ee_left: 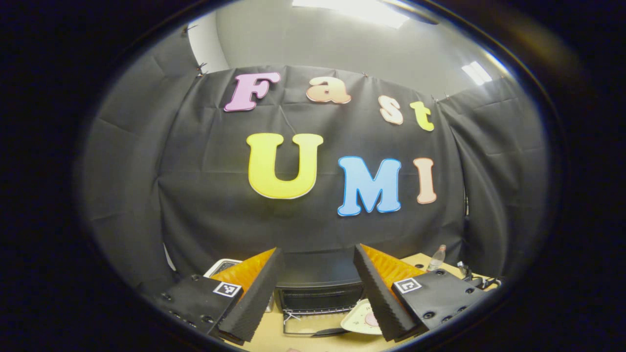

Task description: Open the electric oven with the left hand, put the food in, and close the electric oven.

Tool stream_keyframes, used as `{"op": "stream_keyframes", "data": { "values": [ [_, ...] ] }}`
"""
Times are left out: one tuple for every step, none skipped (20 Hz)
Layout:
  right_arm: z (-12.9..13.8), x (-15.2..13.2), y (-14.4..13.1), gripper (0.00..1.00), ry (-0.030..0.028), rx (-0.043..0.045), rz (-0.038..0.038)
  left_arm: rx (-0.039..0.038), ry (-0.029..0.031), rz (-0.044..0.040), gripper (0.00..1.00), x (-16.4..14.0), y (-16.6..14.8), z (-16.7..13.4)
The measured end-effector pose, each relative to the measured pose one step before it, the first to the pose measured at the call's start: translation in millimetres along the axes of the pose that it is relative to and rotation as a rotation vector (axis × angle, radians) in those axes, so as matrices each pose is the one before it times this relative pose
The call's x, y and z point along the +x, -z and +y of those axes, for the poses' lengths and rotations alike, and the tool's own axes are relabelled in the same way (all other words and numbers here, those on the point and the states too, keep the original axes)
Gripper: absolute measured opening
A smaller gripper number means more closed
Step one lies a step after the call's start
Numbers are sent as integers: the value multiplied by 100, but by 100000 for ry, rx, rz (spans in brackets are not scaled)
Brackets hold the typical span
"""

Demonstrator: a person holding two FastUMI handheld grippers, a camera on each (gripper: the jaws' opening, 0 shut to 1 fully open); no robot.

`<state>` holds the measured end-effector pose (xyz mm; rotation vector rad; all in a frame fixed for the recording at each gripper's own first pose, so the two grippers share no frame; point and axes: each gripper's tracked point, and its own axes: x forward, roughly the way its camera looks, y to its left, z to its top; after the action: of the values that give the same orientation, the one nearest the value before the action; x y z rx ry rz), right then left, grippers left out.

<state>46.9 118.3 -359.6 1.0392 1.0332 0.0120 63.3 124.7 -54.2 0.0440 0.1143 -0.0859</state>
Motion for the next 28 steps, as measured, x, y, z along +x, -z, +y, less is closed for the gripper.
{"op": "stream_keyframes", "data": {
  "values": [
    [560, 940, 175, 1, 1401, 212, -920, -93, -642, 521, 100, -233, 199, 908],
    [609, 972, 196, 1, 1144, 788, -798, -240, -559, 225, 98, -179, 106, 762],
    [633, 1030, 4, 1, 754, 1343, -817, -193, -916, 142, 98, -107, 256, 776],
    [784, 987, 50, 0, 36, 1864, -1226, -143, -1127, 223, 97, -215, 94, 881],
    [683, 1045, -210, 1, 209, 2948, -1898, -242, -1382, 323, 97, -220, 172, 898],
    [825, 1042, -140, 1, -643, 4090, -2136, -504, -1393, 465, 94, -250, 123, 926],
    [772, 1030, -224, 1, -465, 4576, -2461, -674, -1245, 552, 97, -159, 355, 739],
    [679, 1027, -99, 1, -307, 4446, -2494, -579, -1273, 644, 94, -183, 224, 858],
    [582, 1004, -188, 1, -229, 3631, -2926, -216, -1338, 661, 96, -167, 214, 881],
    [552, 887, 123, 1, -264, 3278, -2617, 277, -1412, 597, 98, -209, 246, 918],
    [648, 946, -29, 1, -556, 3795, -2878, 467, -1547, 987, 92, -205, 249, 934],
    [651, 931, 164, 1, -512, 3834, -2306, 372, -1425, 609, 100, -248, 52, 897],
    [496, 820, 254, 1, -265, 3631, -1800, 257, -1359, 388, 100, -112, 75, 753],
    [366, 900, 395, 1, 635, 2383, -1435, 162, -1126, 724, 100, -151, 122, 574],
    [424, 827, 165, 1, 245, 1985, -1862, 180, -947, 944, 100, -135, 441, 617],
    [450, 742, 193, 1, -72, 1026, -2197, 298, -901, 965, 92, -46, 314, 549],
    [615, 739, 12, 1, -1177, 1163, -2553, 180, -852, 731, 100, -197, 261, 538],
    [607, 636, 178, 1, -1218, 1236, -1934, 25, -667, 503, 100, -183, 111, 424],
    [535, 595, 195, 1, -978, 1281, -1708, 85, -810, 273, 100, 18, 54, 365],
    [392, 565, 301, 1, -533, 721, -1392, 274, -889, 183, 100, -80, -140, 147],
    [301, 685, 311, 1, -479, 1041, -1202, 261, -976, 26, 100, -152, 46, 305],
    [189, 592, 477, 1, -189, 1236, -888, 50, -922, 148, 100, -219, -17, 377],
    [122, 597, 221, 1, -273, 2281, -1057, -22, -988, 338, 91, -332, 262, 606],
    [179, 437, 511, 1, -530, 2843, -1022, -30, -1055, 348, 100, -310, 2, 370],
    [24, 468, 397, 1, 0, 2310, -387, -27, -792, 205, 100, -232, -30, 231],
    [-57, 413, 295, 1, 77, 1190, -359, 151, -653, 335, 100, -229, -8, 256],
    [169, 466, 183, 1, -645, -148, -767, 557, -598, 515, 100, -103, 227, 62],
    [120, 274, 227, 1, -239, -1495, -38, 711, -686, 527, 98, -138, 86, 130]
  ]
}}
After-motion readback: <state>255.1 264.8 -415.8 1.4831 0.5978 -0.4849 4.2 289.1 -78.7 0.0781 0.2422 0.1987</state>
